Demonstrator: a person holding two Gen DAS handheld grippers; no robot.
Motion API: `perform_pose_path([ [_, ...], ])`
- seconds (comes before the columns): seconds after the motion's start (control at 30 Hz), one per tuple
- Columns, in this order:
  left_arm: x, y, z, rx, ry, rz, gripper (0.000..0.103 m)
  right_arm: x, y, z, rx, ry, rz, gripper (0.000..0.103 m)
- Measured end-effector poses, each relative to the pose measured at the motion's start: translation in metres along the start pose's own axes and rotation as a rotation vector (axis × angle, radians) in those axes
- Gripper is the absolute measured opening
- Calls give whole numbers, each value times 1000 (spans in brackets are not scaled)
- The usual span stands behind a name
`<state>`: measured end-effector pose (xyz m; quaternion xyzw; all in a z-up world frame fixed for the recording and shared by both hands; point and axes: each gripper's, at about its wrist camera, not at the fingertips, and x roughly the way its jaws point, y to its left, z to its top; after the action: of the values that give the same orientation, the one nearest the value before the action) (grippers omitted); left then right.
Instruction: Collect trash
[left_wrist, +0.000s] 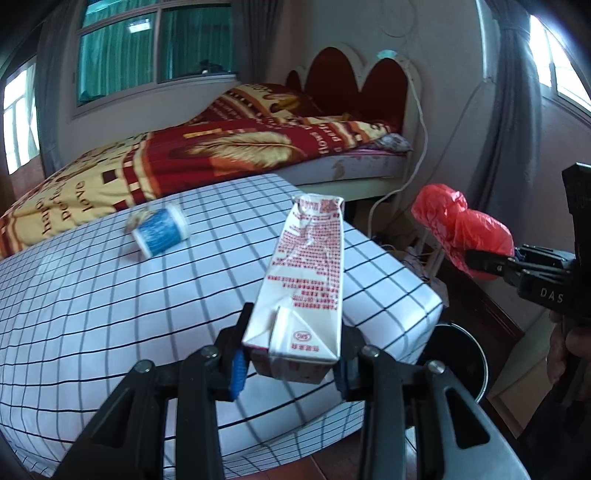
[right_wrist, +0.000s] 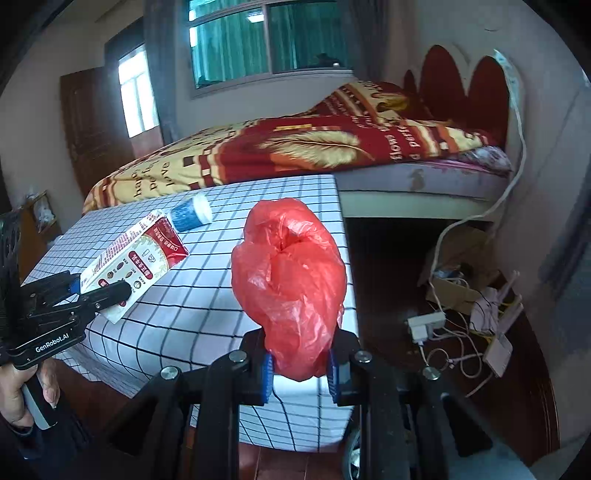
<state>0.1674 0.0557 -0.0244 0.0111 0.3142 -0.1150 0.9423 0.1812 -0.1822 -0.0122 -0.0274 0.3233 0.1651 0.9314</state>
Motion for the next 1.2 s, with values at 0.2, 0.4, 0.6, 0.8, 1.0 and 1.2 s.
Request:
perform_pose_path([
  [0.2,2,-24,1,33,1,-40,38,-17,-22,-9,29,-9,-41,24],
  [0.4,6,-49,3,70,2,-82,38,-32,-43,-21,69,-13,-82,24],
  [0.6,10,-77,4,107,9,-126,38,-50,-63,-36,103,-11,-124,24],
  [0.8,18,-105,3,139,25,-176,38,-64,-84,-52,134,-2,-166,24],
  [1.0,22,-131,-3,174,46,-220,38,-75,-105,-67,167,11,-203,24],
  [1.2,33,-152,-8,199,74,-256,38,-81,-120,-81,190,25,-228,24],
])
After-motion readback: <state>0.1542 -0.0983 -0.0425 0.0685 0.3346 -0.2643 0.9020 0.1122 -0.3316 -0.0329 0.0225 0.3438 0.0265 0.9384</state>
